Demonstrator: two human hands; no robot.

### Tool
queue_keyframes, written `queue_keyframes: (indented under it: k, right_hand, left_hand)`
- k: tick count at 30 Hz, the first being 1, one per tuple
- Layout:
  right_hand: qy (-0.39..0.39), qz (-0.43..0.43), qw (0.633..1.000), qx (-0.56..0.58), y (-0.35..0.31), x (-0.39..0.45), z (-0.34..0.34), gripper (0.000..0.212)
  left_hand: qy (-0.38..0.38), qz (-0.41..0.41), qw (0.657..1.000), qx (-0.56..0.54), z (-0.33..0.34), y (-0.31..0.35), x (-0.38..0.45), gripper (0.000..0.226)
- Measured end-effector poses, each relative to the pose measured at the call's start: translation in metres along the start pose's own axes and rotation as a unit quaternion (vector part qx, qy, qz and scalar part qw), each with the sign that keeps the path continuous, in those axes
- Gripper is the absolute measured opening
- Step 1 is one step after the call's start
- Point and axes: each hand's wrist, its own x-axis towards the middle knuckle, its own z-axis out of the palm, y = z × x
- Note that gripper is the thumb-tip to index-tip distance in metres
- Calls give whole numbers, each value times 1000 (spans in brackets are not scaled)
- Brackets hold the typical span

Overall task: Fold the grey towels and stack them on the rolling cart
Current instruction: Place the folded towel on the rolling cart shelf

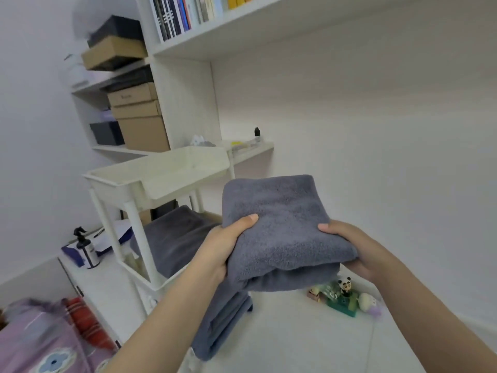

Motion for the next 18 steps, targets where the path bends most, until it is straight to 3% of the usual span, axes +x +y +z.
queue_keyframes:
  k: [4, 8, 13, 16, 18]
  right_hand:
    - [-27, -83, 996, 4, -54, 11, 12, 31]
    - [-89, -158, 983, 18, -101, 35, 38, 41]
    - [-110, -215, 970, 20, -140, 89, 88, 18]
    - [-95, -248, 963, -39, -146, 127, 125, 29]
    - [-74, -256, 962, -61, -143, 151, 145, 37]
  left_hand:
    - [13, 66, 998, -15, 6, 57, -1, 44]
    - [44, 135, 989, -31, -3, 112, 1, 44]
    - [157, 199, 965, -66, -40, 159, 15, 66]
    - [226, 206, 951, -45, -55, 168, 27, 56]
    - [277, 194, 941, -18, -63, 170, 36, 63]
